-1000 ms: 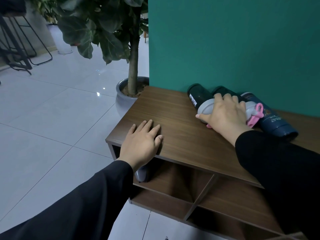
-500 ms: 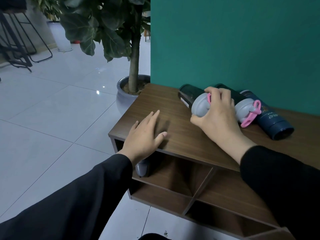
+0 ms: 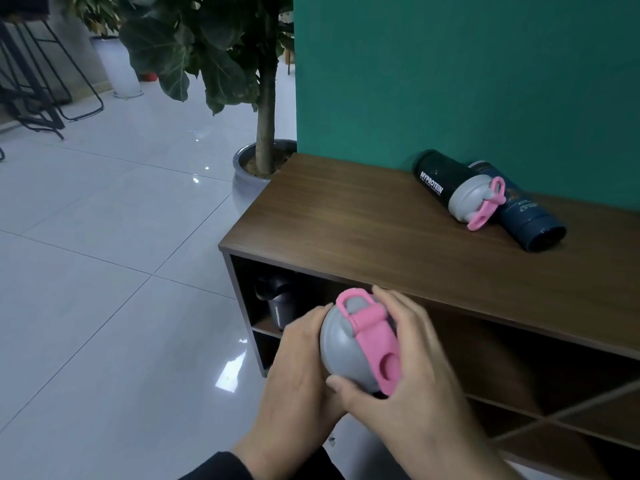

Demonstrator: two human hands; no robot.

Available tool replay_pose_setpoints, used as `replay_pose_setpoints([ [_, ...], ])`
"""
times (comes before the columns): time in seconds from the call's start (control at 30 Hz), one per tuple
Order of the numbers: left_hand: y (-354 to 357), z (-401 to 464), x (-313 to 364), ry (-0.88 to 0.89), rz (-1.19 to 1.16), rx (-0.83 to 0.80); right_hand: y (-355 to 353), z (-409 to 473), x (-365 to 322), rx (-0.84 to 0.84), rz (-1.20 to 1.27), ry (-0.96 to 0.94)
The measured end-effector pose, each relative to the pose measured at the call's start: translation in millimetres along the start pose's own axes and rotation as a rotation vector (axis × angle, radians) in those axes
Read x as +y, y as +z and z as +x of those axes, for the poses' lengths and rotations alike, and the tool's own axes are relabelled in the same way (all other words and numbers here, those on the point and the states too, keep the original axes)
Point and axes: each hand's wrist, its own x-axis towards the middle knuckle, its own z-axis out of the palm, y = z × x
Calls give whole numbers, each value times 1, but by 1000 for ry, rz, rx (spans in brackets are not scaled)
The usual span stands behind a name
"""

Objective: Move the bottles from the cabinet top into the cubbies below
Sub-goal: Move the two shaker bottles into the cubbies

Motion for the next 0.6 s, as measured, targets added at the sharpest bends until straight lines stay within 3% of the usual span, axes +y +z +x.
replay_pose_setpoints([
  [0.1,1,-2,-10,-101,5,-95,37,-15,38,89,307,273],
  [0.17,6,2,-25,-109,103,-147,59,-15,58,121,362,375],
  [0.3,25,19,-54,-253,14,-187,90,6,89,219,386,470],
  [0.6,66,66,-113,-468,-79,-188,124,59,150,239,359,595],
])
